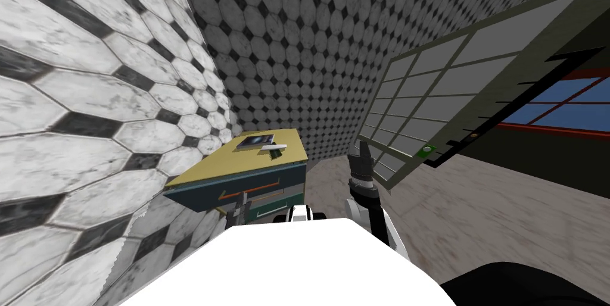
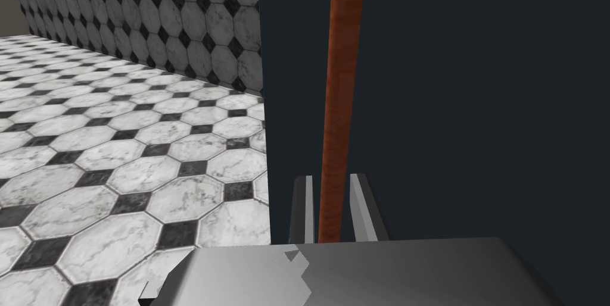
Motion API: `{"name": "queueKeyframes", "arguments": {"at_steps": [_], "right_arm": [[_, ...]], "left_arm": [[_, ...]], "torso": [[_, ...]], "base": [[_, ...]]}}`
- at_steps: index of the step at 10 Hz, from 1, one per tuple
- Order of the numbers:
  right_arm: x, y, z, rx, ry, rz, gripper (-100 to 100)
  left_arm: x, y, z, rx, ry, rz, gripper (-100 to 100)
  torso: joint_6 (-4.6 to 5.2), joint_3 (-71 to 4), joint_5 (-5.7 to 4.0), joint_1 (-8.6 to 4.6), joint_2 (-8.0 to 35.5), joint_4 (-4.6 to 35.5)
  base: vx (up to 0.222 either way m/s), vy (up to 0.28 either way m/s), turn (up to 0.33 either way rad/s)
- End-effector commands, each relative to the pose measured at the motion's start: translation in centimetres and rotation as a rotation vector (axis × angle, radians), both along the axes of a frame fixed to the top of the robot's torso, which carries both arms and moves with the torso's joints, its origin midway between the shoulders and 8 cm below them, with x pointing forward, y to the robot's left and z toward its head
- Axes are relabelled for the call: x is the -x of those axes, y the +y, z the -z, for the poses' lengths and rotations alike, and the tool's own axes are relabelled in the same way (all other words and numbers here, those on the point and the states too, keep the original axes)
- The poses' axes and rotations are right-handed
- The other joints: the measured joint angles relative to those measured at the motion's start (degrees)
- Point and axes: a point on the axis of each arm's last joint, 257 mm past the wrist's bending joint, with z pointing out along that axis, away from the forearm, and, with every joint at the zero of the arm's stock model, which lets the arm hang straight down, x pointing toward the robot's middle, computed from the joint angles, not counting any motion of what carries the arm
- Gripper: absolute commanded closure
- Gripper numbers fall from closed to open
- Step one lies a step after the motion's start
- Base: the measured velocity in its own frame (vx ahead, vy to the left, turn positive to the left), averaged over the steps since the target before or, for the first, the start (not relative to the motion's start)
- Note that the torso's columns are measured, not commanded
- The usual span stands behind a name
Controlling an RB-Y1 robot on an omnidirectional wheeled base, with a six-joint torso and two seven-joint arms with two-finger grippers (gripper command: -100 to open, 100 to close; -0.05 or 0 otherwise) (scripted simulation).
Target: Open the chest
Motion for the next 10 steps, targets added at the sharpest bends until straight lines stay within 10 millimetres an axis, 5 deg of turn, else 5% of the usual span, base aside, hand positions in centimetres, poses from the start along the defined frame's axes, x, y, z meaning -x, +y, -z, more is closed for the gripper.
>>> {"name": "queueKeyframes", "arguments": {"at_steps": [1, 5, 10], "right_arm": [[0.0, 0.0, 0.0, 0.000, 0.000, 0.000, 0], [0.0, 0.0, 0.0, 0.000, 0.000, 0.000, 0], [0.0, 0.0, 0.0, 0.000, 0.000, 0.000, 0]], "left_arm": [[2.5, 0.5, -0.3, -0.001, 0.003, -0.037, 100], [6.7, 1.6, -1.9, -0.011, -0.009, -0.117, 100], [8.2, 1.2, -1.5, -0.009, 0.006, -0.118, 100]], "torso": [[0.01, -0.01, -0.13, -0.12, 0.07, 0.11], [-0.12, 0.01, -0.34, -0.16, 0.26, 0.26], [-0.25, 0.29, -0.29, -0.16, 0.67, 0.28]], "base": [[-0.001, 0.016, -0.101], [-0.004, 0.003, -0.183], [-0.089, -0.034, -0.006]]}}
